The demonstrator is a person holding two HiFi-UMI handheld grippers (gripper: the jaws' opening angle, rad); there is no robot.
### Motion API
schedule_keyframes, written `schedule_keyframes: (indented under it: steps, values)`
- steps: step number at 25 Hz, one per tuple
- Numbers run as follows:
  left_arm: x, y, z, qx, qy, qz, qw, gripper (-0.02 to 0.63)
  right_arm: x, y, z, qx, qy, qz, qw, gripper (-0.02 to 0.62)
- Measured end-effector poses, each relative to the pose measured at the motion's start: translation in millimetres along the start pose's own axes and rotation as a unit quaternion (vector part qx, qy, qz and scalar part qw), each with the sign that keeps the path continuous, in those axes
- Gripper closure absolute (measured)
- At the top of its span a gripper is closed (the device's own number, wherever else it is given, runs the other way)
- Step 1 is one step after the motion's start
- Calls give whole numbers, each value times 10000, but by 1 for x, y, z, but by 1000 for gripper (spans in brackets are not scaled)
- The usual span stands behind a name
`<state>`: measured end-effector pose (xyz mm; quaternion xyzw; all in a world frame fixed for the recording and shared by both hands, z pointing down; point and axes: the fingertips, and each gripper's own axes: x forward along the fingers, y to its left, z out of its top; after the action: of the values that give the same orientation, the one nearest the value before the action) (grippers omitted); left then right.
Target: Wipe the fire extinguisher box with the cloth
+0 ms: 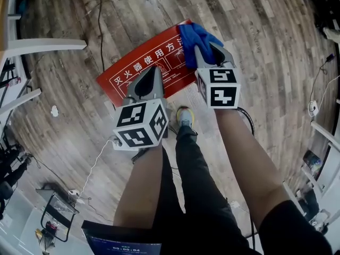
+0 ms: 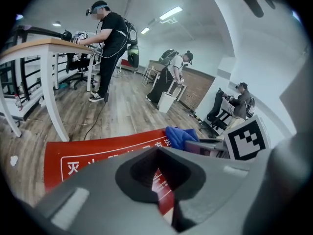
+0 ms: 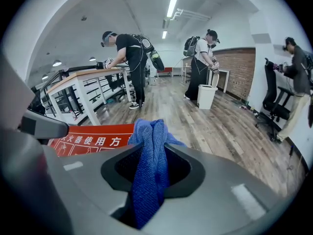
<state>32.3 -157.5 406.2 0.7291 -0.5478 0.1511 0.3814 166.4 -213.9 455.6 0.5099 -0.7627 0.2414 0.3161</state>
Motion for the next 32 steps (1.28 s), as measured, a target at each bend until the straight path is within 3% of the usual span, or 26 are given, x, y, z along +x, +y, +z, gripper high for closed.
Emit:
schedule_keyframes:
  steps: [11, 24, 32]
  values:
    - [-25, 32, -4, -97, -58, 134, 9998, 606, -10, 57, -10, -154, 31, 231, 9996, 466]
    - [-99, 107, -37, -424, -223, 473, 9977, 606, -33, 211, -47, -495, 146, 996, 9937, 466]
    - [-140, 137, -66, -594, -291, 660, 9956, 606, -47, 272, -67, -732, 148, 1282, 9889, 466]
